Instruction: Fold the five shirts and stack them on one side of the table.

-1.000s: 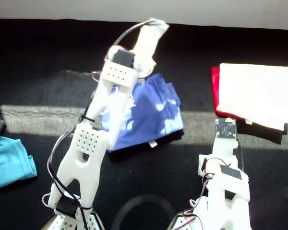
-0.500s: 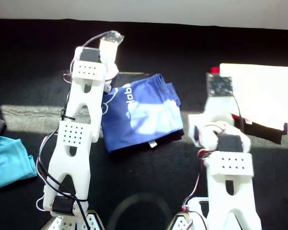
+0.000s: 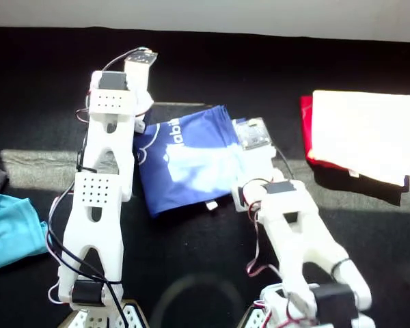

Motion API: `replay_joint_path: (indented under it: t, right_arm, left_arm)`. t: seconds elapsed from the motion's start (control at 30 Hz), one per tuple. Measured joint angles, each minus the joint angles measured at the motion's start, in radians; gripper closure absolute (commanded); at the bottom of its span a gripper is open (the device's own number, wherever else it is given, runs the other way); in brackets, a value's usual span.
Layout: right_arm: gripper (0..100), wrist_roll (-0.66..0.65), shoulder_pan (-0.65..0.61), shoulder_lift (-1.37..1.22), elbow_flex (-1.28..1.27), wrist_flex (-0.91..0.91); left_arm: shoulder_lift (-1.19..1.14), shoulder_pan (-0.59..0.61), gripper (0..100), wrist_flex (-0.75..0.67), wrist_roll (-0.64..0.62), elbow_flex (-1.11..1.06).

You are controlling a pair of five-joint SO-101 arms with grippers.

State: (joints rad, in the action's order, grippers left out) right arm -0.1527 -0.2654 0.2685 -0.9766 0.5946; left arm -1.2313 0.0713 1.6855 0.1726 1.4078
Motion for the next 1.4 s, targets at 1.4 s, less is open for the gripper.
replay_joint_path:
  t: [1.4]
  right_arm:
    - [99.1,0.210,-0.002,-0.724,1.333,0.419]
  left_arm:
    - [1.083,-0.164,99,-0.413,-0.249,-1.653]
